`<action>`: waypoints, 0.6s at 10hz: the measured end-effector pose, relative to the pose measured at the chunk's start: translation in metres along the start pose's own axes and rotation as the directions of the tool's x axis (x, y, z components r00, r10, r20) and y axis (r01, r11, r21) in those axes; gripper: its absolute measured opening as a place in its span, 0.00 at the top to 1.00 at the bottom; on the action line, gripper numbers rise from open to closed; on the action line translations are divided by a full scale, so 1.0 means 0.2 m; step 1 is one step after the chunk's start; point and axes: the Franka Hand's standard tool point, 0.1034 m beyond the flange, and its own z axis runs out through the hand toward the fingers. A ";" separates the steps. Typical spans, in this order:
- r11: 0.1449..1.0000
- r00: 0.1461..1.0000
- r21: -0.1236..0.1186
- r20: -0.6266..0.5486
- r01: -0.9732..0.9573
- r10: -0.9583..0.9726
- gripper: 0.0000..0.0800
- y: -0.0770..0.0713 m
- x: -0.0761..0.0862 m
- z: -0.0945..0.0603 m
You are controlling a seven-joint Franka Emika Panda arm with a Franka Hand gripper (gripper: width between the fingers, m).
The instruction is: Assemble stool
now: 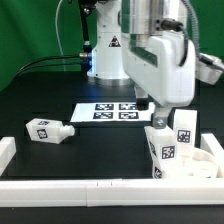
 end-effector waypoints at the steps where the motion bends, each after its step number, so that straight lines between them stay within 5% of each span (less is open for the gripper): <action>1: 1.000 1.000 0.014 0.020 -0.008 0.008 0.19 0.06 0.05 -0.02; 3: 0.999 0.999 0.024 0.036 -0.033 0.032 0.19 0.21 0.18 -0.04; 6: 1.000 0.999 0.023 0.032 -0.019 0.018 0.19 0.20 0.16 -0.02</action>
Offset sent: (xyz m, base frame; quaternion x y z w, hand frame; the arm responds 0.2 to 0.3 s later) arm -0.0041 -0.0043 -0.0027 0.0259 0.0366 -0.0122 0.9989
